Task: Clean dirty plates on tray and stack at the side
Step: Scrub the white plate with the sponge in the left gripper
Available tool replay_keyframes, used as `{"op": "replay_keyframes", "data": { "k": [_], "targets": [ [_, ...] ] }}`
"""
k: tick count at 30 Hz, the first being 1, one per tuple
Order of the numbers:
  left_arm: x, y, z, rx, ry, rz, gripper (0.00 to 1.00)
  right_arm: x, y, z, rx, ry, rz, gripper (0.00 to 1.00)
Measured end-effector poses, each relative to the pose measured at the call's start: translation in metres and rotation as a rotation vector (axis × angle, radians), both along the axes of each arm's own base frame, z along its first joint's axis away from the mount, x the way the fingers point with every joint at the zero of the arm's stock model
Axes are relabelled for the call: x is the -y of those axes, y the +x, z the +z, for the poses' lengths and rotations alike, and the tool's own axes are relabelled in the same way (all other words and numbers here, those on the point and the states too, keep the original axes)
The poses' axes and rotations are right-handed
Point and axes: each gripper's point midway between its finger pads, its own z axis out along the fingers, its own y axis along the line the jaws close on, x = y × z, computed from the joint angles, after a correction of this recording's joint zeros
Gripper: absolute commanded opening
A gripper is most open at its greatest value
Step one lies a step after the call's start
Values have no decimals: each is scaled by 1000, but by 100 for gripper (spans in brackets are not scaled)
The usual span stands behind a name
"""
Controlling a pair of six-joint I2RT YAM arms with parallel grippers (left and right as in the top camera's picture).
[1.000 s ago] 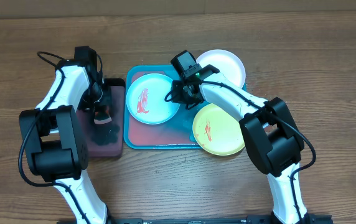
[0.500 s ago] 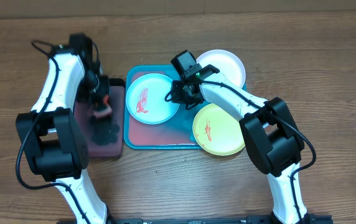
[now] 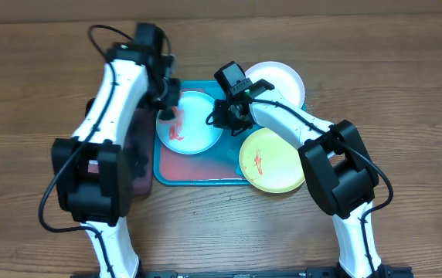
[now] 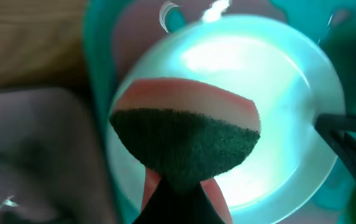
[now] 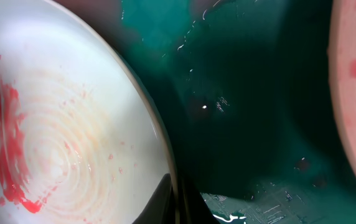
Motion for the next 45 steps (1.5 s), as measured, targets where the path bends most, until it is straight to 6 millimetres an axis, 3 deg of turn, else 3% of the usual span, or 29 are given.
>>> {"op": "replay_keyframes", "data": {
  "k": [9, 15, 19, 24, 28, 32, 37, 41, 45],
  "targets": [
    [-15, -1, -46, 36, 99, 119, 4, 0, 0, 0, -11, 15, 1, 4],
    [-11, -6, -61, 42, 121, 123, 4, 3, 0, 1, -55, 69, -5, 4],
    [6, -15, -66, 14, 80, 49, 4, 7, -1, -1, -72, 80, -7, 4],
    [46, -39, -66, -71, -113, -139, 4, 7, -1, -1, -72, 80, -4, 4],
    [59, -34, -66, -42, -167, -136, 4, 7, -1, -1, -71, 79, -3, 4],
    [52, -7, -65, 57, -130, -10, 4, 10, 2, -1, -70, 83, -20, 4],
    [19, 24, -60, 194, 35, 185, 4, 9, 2, 0, -71, 85, -22, 4],
    [3, 17, -62, 181, 132, 228, 4, 7, 1, 0, -76, 93, -16, 4],
    [13, -7, -68, 73, 103, 120, 4, 7, -3, -1, -87, 89, -6, 4]
  ]
}}
